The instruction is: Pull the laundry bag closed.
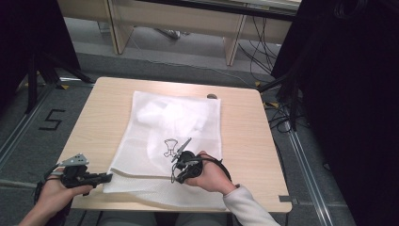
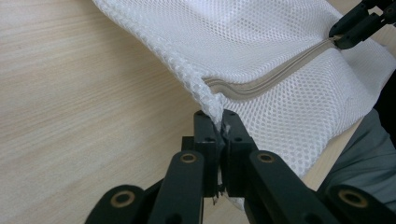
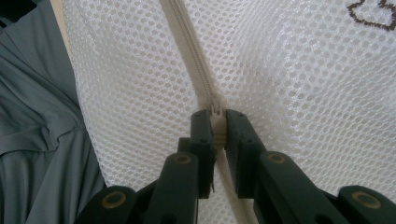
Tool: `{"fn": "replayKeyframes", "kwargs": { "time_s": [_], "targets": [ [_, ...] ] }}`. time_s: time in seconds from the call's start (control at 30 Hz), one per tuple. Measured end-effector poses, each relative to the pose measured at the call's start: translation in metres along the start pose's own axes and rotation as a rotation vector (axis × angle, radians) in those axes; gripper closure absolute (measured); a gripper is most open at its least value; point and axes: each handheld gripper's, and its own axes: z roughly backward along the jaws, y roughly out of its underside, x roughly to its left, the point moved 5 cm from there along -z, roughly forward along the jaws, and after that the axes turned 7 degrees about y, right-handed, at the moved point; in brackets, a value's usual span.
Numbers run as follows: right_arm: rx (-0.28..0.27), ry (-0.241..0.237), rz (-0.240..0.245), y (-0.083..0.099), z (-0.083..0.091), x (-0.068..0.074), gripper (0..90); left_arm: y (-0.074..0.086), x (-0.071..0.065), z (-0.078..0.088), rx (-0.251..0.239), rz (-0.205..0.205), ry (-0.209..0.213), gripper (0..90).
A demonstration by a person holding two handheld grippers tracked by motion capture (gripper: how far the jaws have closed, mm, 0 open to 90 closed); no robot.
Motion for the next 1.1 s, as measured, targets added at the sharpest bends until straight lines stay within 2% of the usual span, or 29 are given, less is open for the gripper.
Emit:
{"fn": "replayKeyframes", "kwargs": {
  "time_s": [0.03,0.07,0.2,0.27,0.5,0.53,0.57,0.63,0.67,0.77,0.8,0.83,0.9,0.93,0.97,1.1],
  "targets": [
    [0.000,0.000,0.010,0.001,0.000,-0.001,82.4,0.000,0.000,0.000,-0.001,0.000,0.002,86.1],
    [0.001,0.005,-0.009,0.002,-0.001,-0.001,82.4,0.000,0.000,0.000,0.002,-0.001,0.002,86.1],
    [0.002,0.002,0.006,0.004,0.000,-0.002,82.4,0.000,0.000,0.000,0.003,0.000,0.004,86.0],
    [0.000,0.000,-0.005,0.004,0.000,-0.001,82.4,0.000,0.000,0.000,0.002,0.000,0.002,86.1],
    [0.002,-0.001,0.004,0.004,0.001,-0.002,82.4,0.000,0.000,0.000,-0.001,-0.002,-0.001,86.1],
    [0.018,0.008,-0.004,0.005,0.002,-0.001,82.4,0.000,0.000,0.000,-0.001,0.000,0.000,86.1],
    [0.007,0.002,0.001,0.005,0.001,-0.002,82.4,0.000,0.000,0.000,-0.001,0.001,0.003,86.0],
    [0.005,-0.012,-0.017,0.006,0.002,0.000,82.4,0.000,0.000,0.000,0.002,-0.001,0.002,86.1],
    [0.011,0.004,-0.003,0.007,0.001,-0.002,82.4,0.000,0.000,0.000,-0.001,0.000,0.000,86.1],
    [0.008,-0.010,-0.018,0.009,0.002,-0.001,82.4,0.000,0.000,0.000,0.005,0.000,0.003,86.1],
    [0.012,0.000,-0.008,0.010,0.002,-0.003,82.4,0.000,0.000,0.000,0.003,0.000,0.003,86.1],
    [0.015,0.005,-0.023,0.010,0.003,-0.003,82.4,0.000,0.000,0.000,0.002,-0.002,0.000,86.0],
    [0.012,0.006,-0.005,0.012,0.003,-0.005,82.4,0.000,0.000,0.000,0.003,0.000,0.004,86.1],
    [0.006,-0.009,-0.033,0.012,0.004,-0.003,82.4,0.000,0.000,0.000,0.002,0.001,0.005,86.1],
    [0.006,-0.010,-0.034,0.012,0.004,-0.003,82.4,0.000,0.000,0.000,0.004,-0.002,0.001,86.1],
    [0.012,0.003,-0.017,0.013,0.003,-0.005,82.4,0.000,0.000,0.000,0.005,-0.002,0.002,86.1]
  ]
}}
